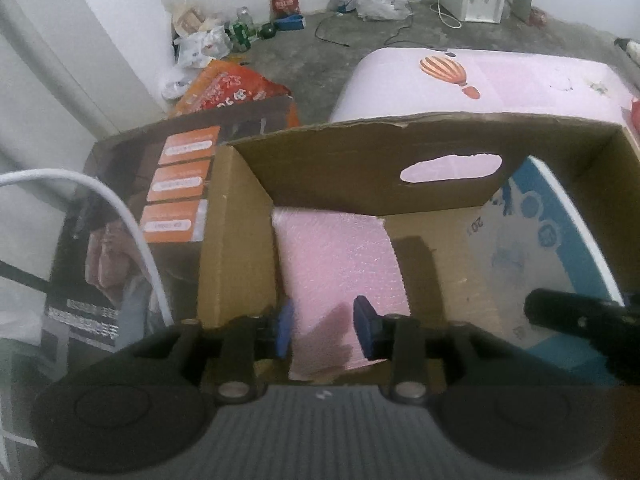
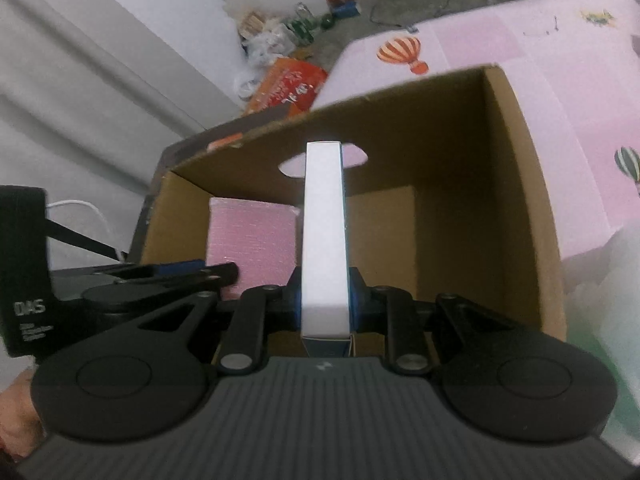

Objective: Organize soft objects
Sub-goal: 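Carry the sponge and box into the cardboard box and open both tools, then reach the left tool to the pink plush toy and grasp it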

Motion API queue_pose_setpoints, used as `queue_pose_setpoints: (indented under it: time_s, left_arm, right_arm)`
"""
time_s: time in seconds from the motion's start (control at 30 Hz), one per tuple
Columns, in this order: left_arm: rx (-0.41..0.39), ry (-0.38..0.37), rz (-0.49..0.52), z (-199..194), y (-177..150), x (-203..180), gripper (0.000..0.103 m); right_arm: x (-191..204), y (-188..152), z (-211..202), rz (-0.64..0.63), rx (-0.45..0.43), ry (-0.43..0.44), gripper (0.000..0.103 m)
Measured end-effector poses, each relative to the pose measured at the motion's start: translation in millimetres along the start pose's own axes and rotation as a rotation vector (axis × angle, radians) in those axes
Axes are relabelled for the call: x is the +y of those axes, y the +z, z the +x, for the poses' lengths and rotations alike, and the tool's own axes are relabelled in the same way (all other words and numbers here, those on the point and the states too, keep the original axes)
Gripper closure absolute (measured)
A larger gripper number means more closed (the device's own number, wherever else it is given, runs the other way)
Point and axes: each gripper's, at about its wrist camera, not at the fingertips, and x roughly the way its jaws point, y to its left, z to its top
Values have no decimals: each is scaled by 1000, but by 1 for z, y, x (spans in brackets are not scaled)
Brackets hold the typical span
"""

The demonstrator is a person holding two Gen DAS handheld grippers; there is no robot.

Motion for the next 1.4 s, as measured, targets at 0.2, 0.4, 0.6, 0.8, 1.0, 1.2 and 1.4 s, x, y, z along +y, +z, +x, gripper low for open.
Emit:
queue_pose_setpoints:
  time_s: [0.2,0.4,0.6,0.8,1.0,1.2,1.4]
  left_arm:
    - [-29,-1,1,-20,-4,4,50]
    - [-30,-20,-19,-32,-13,12,50]
    - [-16,-41,-33,-41,-23,15,50]
    - [15,-64,-83,-42,-35,20,48]
    - [28,-82,-107,-45,-44,20,40]
    - [28,-107,-141,-55,-53,20,30]
    - [8,-113,-162,-76,-62,21,26]
  right_arm:
    - [-10,0,13,76,9,33,83]
    - [-21,4,43,214,10,149,76]
    - [-20,-3,47,157,25,-2,51]
    - [-21,-5,53,170,32,-38,68]
    - [-24,-8,55,190,-11,-33,60]
    - [-11,-21,17,65,-57,-79,21]
    - [-4,-21,-31,34,-141,6,19]
